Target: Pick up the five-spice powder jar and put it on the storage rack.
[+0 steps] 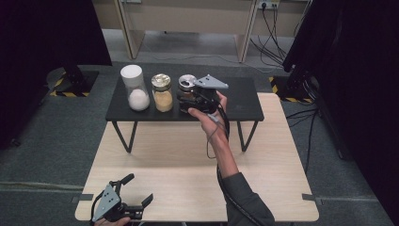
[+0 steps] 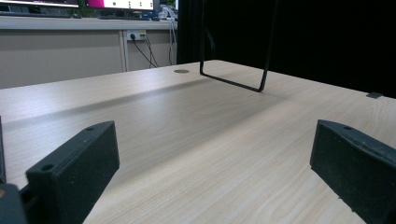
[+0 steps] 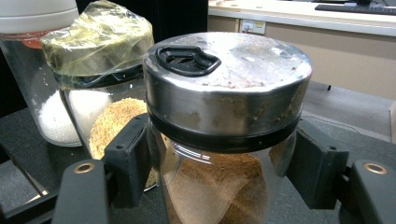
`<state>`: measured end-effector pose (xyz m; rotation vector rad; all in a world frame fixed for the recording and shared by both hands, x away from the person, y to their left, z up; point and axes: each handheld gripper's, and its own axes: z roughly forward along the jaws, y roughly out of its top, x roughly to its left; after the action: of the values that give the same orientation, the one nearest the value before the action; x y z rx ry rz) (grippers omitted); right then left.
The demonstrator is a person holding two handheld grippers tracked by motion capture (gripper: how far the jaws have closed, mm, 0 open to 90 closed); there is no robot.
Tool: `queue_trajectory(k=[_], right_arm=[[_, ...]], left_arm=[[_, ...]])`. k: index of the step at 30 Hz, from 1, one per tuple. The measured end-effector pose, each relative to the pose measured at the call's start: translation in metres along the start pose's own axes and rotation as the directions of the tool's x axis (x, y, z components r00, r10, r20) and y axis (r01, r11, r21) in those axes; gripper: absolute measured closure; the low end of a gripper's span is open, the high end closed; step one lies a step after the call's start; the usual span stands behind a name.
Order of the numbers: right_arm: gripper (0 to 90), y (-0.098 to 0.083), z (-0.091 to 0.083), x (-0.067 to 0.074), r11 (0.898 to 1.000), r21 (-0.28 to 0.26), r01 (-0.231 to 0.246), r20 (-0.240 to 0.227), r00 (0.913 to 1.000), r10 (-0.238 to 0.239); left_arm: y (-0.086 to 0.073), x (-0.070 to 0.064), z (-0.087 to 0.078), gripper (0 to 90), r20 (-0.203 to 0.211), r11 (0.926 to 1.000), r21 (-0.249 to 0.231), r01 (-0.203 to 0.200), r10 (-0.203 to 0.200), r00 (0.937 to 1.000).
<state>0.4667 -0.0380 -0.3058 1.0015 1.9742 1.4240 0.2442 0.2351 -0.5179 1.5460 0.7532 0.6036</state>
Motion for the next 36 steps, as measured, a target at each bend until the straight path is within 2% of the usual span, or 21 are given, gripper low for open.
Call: queue_trajectory(k=[8, 17, 19, 21, 24, 30, 36], right_arm=[[31.2, -0.001, 0.004, 0.000, 1.000, -0.002, -0.006, 0.001, 1.0000, 0.006], [30.4, -0.004, 0.004, 0.002, 1.000, -0.020, 0.010, 0.006, 0.9999, -0.010], [25.3, -0.005, 0.003, 0.003, 1.000, -0.023, 0.017, 0.000, 0.9999, -0.017], [19.5, -0.006, 0.002, 0.004, 1.000, -0.025, 0.001, 0.000, 1.0000, -0.001], [15.3, -0.006, -0.002, 0.003, 1.000, -0.030, -0.005, 0.001, 1.0000, 0.005], [9.6, -0.008, -0.008, 0.003, 0.998, -0.044, -0.039, -0.004, 0.9992, 0.039], [6.0, -0.011, -0.014, 0.001, 0.997, -0.063, -0.048, 0.005, 0.9988, 0.048]], left_arm=[[0.000, 0.000, -0.001, 0.7, -0.004, 1.0000, 0.000, 0.002, -0.002, 1.0000], [0.000, 0.000, -0.001, 0.7, -0.003, 1.0000, -0.002, 0.002, -0.002, 1.0000], [0.000, 0.000, -0.001, 0.7, -0.003, 1.0000, -0.001, 0.002, -0.002, 1.0000], [0.000, 0.000, -0.001, 0.7, -0.004, 1.0000, -0.001, 0.003, -0.003, 1.0000], [0.000, 0.000, -0.001, 0.7, -0.004, 1.0000, 0.000, 0.002, -0.002, 1.0000], [0.000, 0.000, 0.000, 0.7, -0.005, 1.0000, 0.001, 0.001, -0.001, 1.0000], [0.000, 0.000, 0.000, 0.7, -0.005, 1.0000, 0.002, 0.001, -0.001, 1.0000]])
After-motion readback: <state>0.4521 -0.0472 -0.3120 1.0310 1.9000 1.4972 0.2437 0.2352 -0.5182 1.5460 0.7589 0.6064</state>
